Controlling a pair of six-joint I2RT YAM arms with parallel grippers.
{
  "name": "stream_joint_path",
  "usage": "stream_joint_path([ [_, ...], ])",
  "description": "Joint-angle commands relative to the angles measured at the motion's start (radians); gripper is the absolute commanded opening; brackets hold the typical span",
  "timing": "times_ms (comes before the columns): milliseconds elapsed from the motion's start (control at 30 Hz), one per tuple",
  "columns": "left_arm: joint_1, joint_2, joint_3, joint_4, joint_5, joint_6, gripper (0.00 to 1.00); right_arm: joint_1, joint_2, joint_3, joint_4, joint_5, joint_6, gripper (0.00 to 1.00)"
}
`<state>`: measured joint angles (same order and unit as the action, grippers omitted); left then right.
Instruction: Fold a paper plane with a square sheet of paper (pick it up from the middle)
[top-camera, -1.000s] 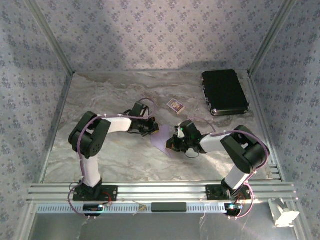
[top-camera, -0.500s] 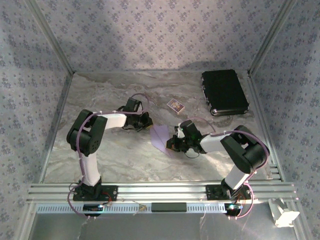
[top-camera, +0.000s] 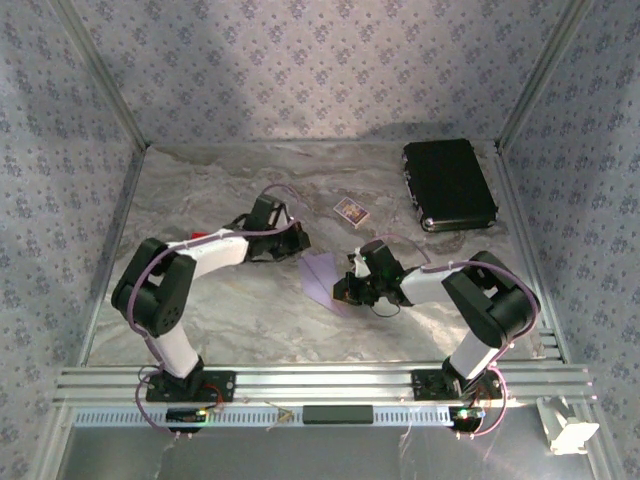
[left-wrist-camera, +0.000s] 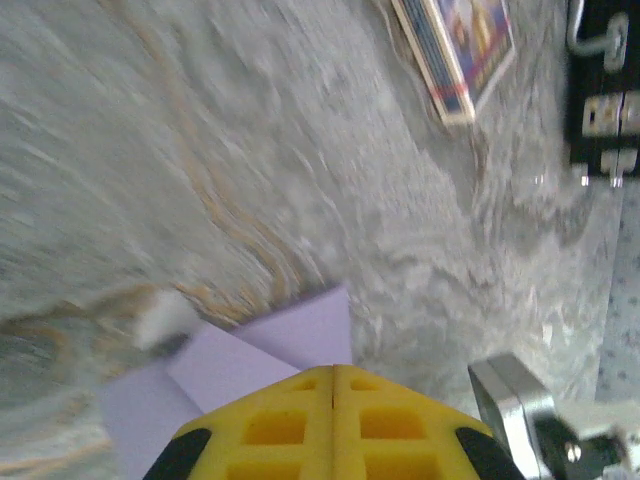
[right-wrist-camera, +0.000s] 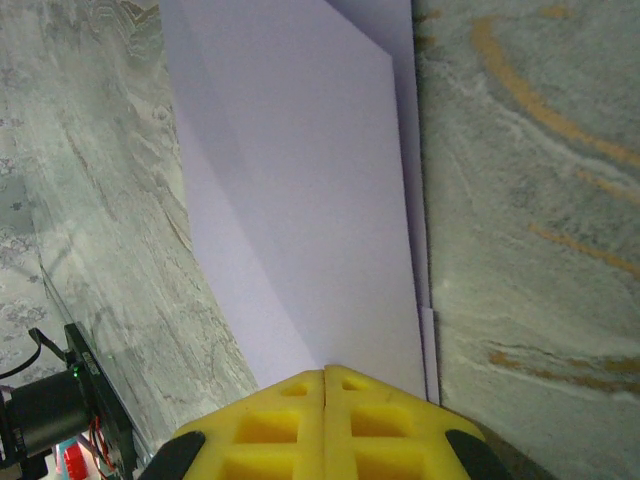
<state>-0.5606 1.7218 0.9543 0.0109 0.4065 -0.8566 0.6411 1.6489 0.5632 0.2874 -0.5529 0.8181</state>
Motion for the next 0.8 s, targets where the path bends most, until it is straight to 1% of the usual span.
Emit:
stream_joint_path([
  [0, -0.047, 0.039, -0.023, 0.044, 0.039, -0.017, 0.01, -0.003, 0.026, -0.036, -0.182, 0.046, -0.020, 0.00],
  [133, -0.071, 0.103, -0.028, 0.081, 0.045, -0.040, 0.00, -0.004, 0.017, -0.037, -0.186, 0.051, -0.019, 0.00],
  [333, -0.064, 0.167, -0.029, 0.064, 0.035, -0.032, 0.00, -0.003, -0.006, -0.018, -0.182, 0.032, -0.014, 0.00],
  [533, -0.063, 0.163, -0.044, 0.041, 0.024, -0.021, 0.00, 0.023, -0.024, 0.105, -0.244, 0.014, -0.034, 0.00],
  [600, -0.064, 0.163, -0.043, 0.041, 0.027, -0.019, 0.00, 0.034, -0.004, 0.157, -0.276, 0.035, -0.044, 0.00],
  [767, -0.064, 0.165, -0.042, 0.043, 0.028, -0.021, 0.00, 0.037, 0.087, 0.246, -0.289, 0.074, -0.039, 0.00],
])
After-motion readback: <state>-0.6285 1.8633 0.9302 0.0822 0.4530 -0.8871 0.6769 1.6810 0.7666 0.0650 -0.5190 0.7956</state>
